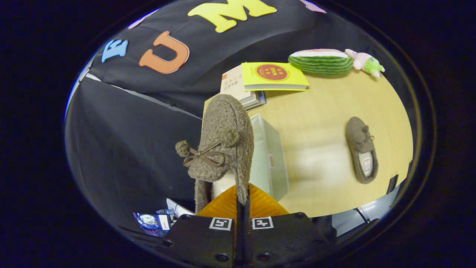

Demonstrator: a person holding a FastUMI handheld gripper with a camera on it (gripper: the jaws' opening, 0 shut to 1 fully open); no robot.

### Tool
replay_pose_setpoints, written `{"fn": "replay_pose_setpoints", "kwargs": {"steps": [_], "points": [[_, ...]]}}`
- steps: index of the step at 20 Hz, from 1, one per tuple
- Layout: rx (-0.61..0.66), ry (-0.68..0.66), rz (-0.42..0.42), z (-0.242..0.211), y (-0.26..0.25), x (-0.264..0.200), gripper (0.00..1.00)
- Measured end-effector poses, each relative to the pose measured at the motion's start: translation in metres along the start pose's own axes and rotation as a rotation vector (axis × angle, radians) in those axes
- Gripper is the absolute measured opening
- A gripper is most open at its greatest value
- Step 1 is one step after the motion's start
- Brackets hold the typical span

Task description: Open the storage box then place both shoes into the box .Put the left shoe in first, then the right shoe, with the right side of both shoes facing outward in a uniform manner.

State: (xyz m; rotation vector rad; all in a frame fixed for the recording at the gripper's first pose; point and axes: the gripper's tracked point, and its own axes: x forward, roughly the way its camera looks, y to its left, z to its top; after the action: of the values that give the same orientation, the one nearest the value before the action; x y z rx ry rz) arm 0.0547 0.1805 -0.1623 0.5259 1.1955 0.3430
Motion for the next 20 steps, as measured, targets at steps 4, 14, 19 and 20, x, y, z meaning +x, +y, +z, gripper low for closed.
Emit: {"fn": "replay_pose_setpoints", "kwargs": {"steps": [4,14,19,20], "points": [[0.026,0.064,-0.027,-0.014,0.023,0.063,0.06],[-0.061,0.122,-0.21,-0.029,0.0,0.166,0.06],[-0.007,0.12,-0.208,-0.037,-0.001,0.186,0.09],[0.001,0.117,-0.205,-0.036,-0.001,0.188,0.13]]}}
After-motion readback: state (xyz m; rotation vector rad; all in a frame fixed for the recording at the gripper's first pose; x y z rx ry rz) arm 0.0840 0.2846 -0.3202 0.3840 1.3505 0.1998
